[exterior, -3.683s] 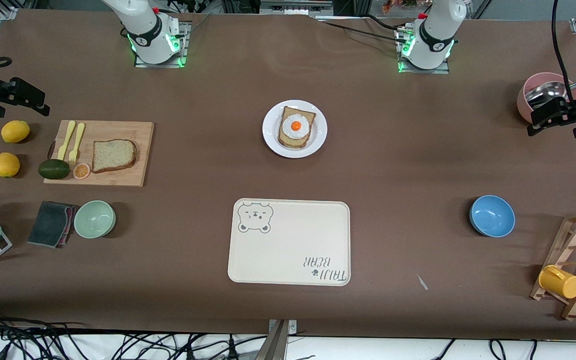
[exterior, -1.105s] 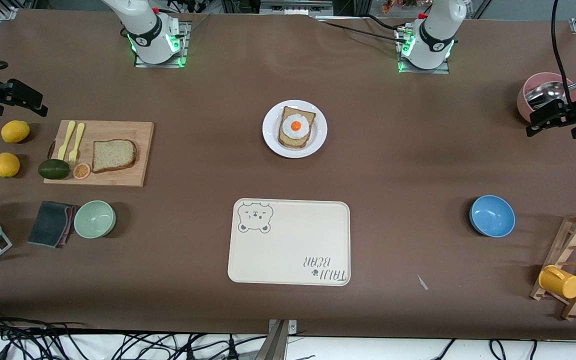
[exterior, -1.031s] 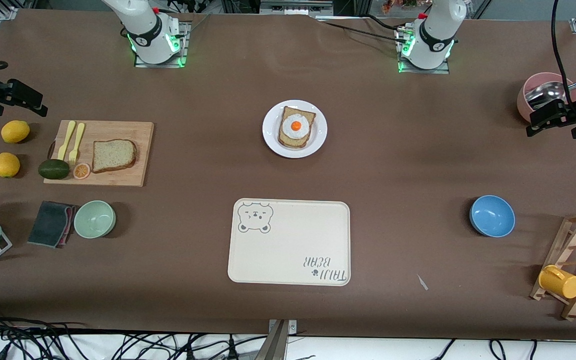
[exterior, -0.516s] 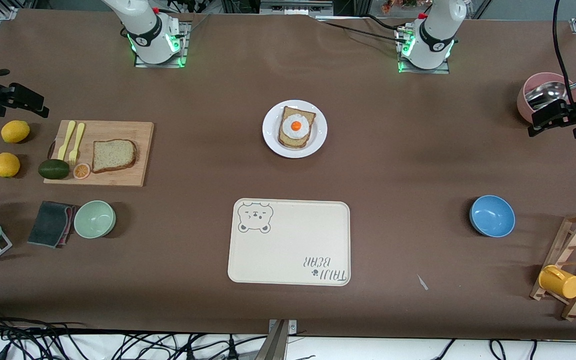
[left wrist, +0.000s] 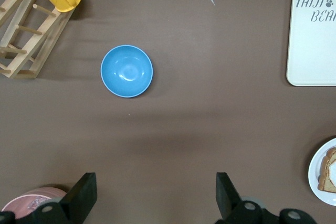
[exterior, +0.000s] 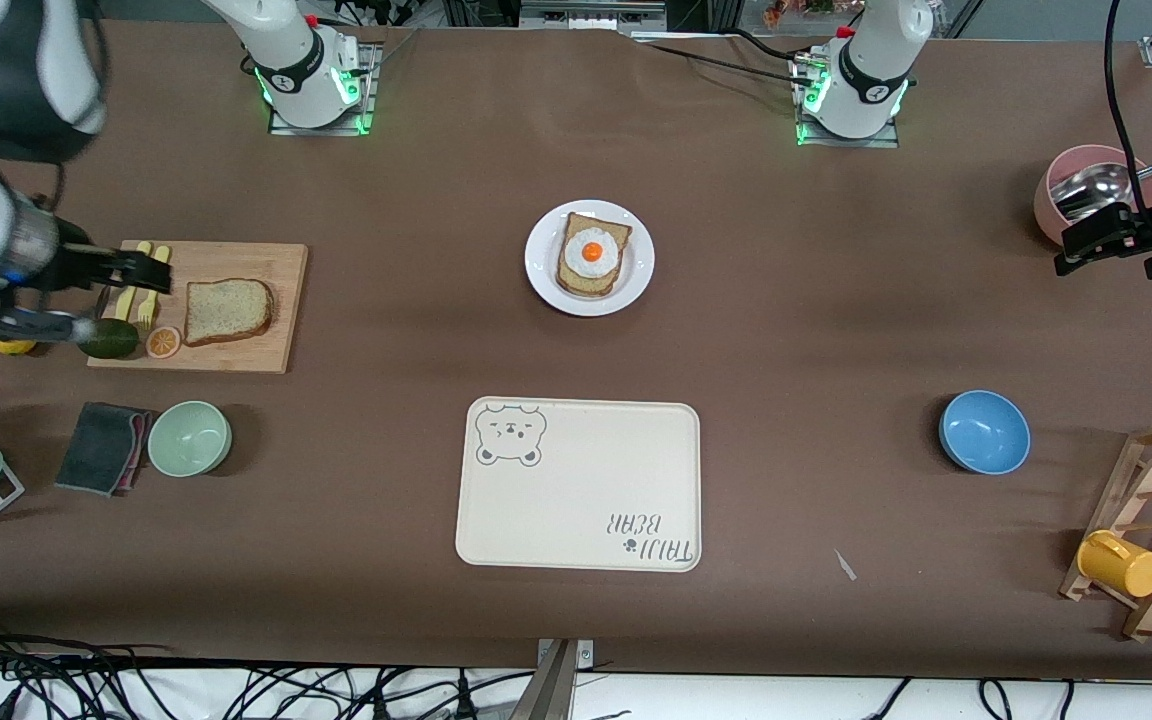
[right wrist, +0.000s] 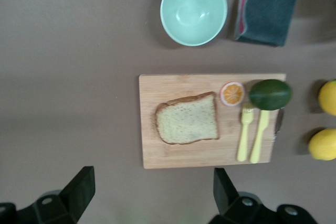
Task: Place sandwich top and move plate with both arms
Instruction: 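Reach the right gripper to the bread slice while the left gripper advances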
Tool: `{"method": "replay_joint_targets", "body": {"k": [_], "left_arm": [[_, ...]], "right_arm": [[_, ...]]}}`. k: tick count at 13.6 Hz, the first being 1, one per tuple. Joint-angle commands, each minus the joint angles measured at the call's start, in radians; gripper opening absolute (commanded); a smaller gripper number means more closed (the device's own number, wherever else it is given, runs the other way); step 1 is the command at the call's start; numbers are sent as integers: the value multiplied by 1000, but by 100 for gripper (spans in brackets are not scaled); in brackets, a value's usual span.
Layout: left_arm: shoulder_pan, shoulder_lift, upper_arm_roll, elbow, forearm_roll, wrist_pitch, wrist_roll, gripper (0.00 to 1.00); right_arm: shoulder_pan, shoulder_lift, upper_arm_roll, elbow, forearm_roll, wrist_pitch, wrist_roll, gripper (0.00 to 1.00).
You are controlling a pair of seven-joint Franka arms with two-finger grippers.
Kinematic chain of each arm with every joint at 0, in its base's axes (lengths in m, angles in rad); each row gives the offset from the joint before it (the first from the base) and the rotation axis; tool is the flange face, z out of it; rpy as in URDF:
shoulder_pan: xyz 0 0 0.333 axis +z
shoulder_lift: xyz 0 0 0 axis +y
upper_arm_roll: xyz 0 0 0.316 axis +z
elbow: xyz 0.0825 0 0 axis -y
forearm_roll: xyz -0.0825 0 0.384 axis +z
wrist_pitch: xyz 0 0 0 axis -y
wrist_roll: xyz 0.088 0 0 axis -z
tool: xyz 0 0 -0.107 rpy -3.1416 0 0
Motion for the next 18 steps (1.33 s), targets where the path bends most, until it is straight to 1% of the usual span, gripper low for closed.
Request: {"method": "replay_joint_targets", "body": {"k": [1, 3, 4, 7, 9, 10, 12, 14, 16, 18], "left_arm": [[13, 38, -2, -6, -14, 13, 18, 99], [13, 69, -2, -25, -43, 53, 18, 99], [15, 71, -2, -58, -44, 94, 18, 99], [12, 68, -9, -204, -51, 267, 18, 99], [19, 71, -7, -253, -147, 330, 32, 99], [21, 78, -7, -256, -176, 353, 41, 99], [32, 105, -4, -232, -254, 358, 32, 99], [53, 127, -4, -220, -290, 361, 39, 99], [70, 144, -9, -220, -388, 363, 46, 99], [62, 166, -7, -220, -417, 367, 32, 99]], "right_arm": [[25, -21, -1, -110, -49, 49, 52, 100], [25, 7, -3, -152, -49, 58, 46, 100], [25, 28, -3, -172, -47, 85, 46, 100], [31, 90, 2, -253, -46, 226, 46, 100], [29, 147, 0, -259, -43, 268, 46, 100], [29, 171, 2, -256, -31, 279, 48, 100], [51, 223, 3, -256, -31, 312, 54, 100], [56, 228, 12, -258, -29, 303, 58, 99], [56, 233, 16, -262, -29, 300, 60, 99], [57, 253, 17, -261, -29, 306, 61, 99]]}}
